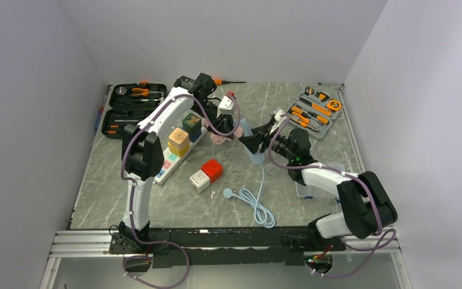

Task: Pull the plug off the socket
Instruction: Remove the plug from the socket.

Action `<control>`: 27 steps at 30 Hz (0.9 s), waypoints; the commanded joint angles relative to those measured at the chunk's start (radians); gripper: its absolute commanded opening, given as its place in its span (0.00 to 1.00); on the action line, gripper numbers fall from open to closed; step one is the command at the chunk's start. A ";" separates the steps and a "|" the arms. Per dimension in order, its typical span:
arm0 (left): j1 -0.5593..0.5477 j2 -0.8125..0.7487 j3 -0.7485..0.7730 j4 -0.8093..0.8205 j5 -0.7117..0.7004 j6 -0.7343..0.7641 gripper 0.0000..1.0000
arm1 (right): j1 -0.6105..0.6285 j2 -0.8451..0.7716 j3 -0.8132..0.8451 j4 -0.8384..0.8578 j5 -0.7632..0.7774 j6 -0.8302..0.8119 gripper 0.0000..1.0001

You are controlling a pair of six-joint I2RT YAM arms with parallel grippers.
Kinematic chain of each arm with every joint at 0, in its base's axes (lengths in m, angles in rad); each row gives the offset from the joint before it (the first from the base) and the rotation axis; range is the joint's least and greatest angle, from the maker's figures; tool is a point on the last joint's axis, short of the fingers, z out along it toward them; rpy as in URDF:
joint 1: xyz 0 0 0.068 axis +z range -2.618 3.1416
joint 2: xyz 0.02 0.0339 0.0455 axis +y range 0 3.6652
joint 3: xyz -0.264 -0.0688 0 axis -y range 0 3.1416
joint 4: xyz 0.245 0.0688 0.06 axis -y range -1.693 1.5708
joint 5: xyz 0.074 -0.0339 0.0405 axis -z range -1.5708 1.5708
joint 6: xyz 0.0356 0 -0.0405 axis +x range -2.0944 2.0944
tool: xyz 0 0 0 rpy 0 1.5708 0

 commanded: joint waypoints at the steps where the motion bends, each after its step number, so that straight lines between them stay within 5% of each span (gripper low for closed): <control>1: -0.016 -0.013 0.029 -0.142 0.069 0.057 0.00 | -0.018 0.023 0.112 0.105 -0.062 0.001 0.62; 10: -0.014 -0.063 -0.047 -0.005 0.050 -0.021 0.00 | -0.025 0.035 0.149 -0.006 -0.210 -0.024 0.63; 15: -0.015 -0.072 -0.057 0.071 0.041 -0.096 0.00 | -0.024 0.044 0.235 -0.264 -0.293 -0.122 0.64; 27: -0.010 -0.099 -0.080 0.164 0.026 -0.166 0.00 | 0.016 0.043 0.246 -0.469 -0.169 -0.263 0.76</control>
